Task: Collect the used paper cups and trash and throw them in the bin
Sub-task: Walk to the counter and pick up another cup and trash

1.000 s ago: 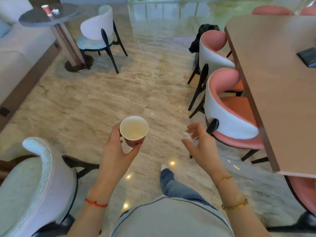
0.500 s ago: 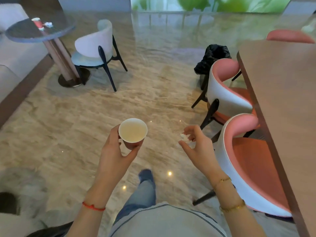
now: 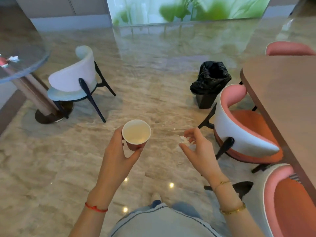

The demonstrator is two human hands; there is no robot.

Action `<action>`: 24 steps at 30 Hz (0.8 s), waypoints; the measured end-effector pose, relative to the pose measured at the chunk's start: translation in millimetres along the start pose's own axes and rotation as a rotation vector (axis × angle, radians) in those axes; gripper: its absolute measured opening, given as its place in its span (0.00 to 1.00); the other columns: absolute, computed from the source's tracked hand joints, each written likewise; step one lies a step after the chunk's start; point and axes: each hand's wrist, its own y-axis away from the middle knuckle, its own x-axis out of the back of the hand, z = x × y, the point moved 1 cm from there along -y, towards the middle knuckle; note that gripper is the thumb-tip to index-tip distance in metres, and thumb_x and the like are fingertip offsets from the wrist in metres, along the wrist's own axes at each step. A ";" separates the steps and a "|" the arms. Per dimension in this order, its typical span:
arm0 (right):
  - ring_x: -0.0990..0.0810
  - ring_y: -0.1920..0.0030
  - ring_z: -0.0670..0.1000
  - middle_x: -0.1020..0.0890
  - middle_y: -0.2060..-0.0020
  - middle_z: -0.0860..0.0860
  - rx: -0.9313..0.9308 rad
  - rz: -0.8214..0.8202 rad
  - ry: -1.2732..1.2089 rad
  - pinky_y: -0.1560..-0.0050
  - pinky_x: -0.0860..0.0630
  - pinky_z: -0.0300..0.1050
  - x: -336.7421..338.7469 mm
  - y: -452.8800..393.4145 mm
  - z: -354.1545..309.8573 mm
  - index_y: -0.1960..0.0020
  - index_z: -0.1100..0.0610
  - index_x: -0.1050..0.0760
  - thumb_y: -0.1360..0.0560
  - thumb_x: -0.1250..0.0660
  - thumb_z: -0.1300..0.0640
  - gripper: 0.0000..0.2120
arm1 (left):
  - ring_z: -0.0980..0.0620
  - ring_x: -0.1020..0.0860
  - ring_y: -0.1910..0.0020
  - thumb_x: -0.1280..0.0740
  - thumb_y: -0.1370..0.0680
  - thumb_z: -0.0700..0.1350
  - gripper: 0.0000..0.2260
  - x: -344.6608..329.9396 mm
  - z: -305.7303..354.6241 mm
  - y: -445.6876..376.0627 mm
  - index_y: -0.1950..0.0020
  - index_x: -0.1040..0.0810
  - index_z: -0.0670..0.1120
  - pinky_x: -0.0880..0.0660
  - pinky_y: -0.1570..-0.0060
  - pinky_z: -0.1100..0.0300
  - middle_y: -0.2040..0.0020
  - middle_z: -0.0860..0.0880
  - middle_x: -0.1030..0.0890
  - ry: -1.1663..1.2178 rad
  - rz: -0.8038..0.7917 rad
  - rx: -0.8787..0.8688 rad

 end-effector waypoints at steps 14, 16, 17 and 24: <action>0.25 0.51 0.38 0.23 0.51 0.41 -0.112 0.053 0.010 0.55 0.31 0.25 -35.5 -253.8 51.6 0.45 0.44 0.33 0.28 0.28 0.54 0.18 | 0.66 0.28 0.41 0.24 0.31 0.48 0.30 -59.6 -69.3 -270.5 0.33 0.35 0.57 0.29 0.48 0.70 0.40 0.67 0.29 -0.001 -0.111 -0.024; 0.25 0.51 0.38 0.23 0.51 0.41 -0.112 0.057 0.009 0.55 0.31 0.26 -33.8 -298.1 64.2 0.45 0.44 0.33 0.28 0.28 0.54 0.18 | 0.67 0.28 0.42 0.24 0.31 0.49 0.30 -74.0 -73.5 -316.4 0.33 0.35 0.57 0.30 0.49 0.73 0.41 0.68 0.29 -0.003 -0.104 -0.030; 0.25 0.51 0.38 0.23 0.51 0.41 -0.110 0.062 0.006 0.55 0.31 0.27 -31.8 -321.7 70.1 0.45 0.45 0.33 0.27 0.28 0.54 0.17 | 0.66 0.28 0.43 0.24 0.30 0.49 0.30 -81.2 -74.7 -341.2 0.33 0.35 0.57 0.30 0.50 0.73 0.41 0.67 0.29 -0.003 -0.102 -0.028; 0.25 0.51 0.41 0.23 0.51 0.43 -0.110 0.087 0.005 0.54 0.29 0.31 -5.2 -480.3 102.5 0.44 0.48 0.32 0.26 0.29 0.55 0.15 | 0.67 0.29 0.43 0.25 0.30 0.52 0.29 -133.9 -66.7 -507.8 0.33 0.35 0.58 0.31 0.49 0.71 0.41 0.68 0.29 0.001 -0.134 -0.061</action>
